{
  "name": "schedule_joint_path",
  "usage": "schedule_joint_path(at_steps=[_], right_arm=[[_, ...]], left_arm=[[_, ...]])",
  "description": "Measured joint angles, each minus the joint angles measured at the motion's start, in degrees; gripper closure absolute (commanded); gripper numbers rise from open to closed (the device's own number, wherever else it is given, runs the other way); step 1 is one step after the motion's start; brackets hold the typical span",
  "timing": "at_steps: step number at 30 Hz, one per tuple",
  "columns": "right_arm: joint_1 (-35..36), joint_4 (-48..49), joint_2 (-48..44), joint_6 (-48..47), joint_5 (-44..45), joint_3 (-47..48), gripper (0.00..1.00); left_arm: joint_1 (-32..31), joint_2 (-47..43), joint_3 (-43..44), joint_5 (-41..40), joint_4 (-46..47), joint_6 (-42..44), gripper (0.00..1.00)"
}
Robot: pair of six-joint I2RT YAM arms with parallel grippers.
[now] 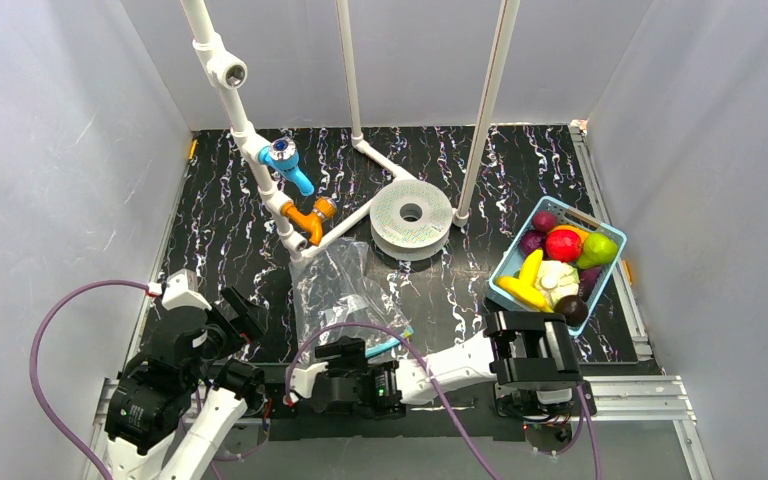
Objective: Place the food in the zip-top bag and seal the zipper
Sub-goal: Pick up the zipper food storage bag at the center of the board.
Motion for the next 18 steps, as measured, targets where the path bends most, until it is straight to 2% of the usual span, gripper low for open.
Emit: schedule_joint_path(at_steps=[3,4,6,12,18], right_arm=[[-0.4,3.5,-0.1,0.0,0.8,-0.6,0.92],[-0.8,4.5,-0.3,0.7,0.9,-1.7,0.99],[-2.1,5.1,-1.9,1.6,0.7,-3.8,0.99],[-7.7,2.0,-18.0,12.0,-2.3,-6.7,0.99],[-16.9,-4.1,-37.0,29.0,-9.0,-8.5,0.99]], left_arm=[[0.0,0.0,-0.1,0.1,-0.2,0.0,0.02],[0.0,0.0,-0.1,0.1,-0.3,0.0,0.02],[0.0,0.0,-0.1,0.1,-0.3,0.0,0.02],[0.0,-0.3,-0.4,4.2,0.6,-0.2,0.02],[0.0,-4.9,-7.1,20.8,11.6,-9.2,0.05]])
